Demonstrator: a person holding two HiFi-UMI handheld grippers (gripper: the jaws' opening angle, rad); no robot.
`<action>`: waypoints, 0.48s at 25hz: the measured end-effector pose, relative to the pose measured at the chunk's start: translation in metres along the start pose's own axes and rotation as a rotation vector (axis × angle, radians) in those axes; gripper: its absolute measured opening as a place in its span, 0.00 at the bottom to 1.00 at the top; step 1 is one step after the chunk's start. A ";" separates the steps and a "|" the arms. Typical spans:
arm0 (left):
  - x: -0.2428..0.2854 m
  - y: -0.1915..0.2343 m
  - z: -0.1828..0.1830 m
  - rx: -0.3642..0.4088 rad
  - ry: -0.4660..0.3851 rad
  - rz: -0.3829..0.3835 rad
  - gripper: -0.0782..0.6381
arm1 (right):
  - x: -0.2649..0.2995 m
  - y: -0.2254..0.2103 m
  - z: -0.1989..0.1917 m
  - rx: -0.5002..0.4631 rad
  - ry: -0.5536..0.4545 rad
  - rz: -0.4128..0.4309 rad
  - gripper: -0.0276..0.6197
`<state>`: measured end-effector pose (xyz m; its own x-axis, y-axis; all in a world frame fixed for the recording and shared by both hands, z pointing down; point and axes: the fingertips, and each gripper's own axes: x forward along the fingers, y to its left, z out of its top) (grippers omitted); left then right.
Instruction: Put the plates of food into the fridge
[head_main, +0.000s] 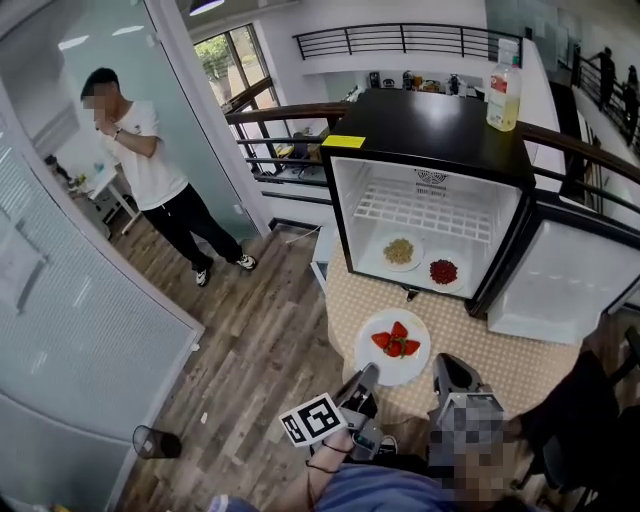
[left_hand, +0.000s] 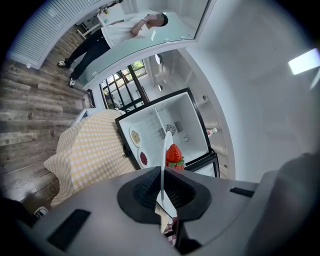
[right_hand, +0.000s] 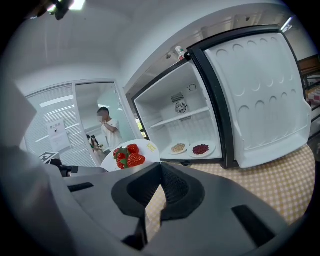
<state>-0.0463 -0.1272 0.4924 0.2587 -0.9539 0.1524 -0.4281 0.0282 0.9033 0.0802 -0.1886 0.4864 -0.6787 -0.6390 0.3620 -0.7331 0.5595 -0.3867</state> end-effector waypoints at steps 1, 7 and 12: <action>0.002 0.000 0.001 -0.001 0.000 0.002 0.14 | 0.000 -0.002 -0.001 0.007 0.001 -0.002 0.07; 0.008 0.000 0.008 -0.024 -0.004 -0.007 0.14 | -0.004 -0.010 -0.006 0.030 0.012 -0.028 0.07; 0.017 0.004 0.012 -0.005 0.036 -0.019 0.14 | -0.002 -0.015 -0.008 0.047 0.001 -0.072 0.07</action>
<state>-0.0537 -0.1470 0.4937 0.2975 -0.9429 0.1495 -0.4182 0.0120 0.9083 0.0924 -0.1916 0.4982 -0.6240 -0.6764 0.3912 -0.7774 0.4865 -0.3988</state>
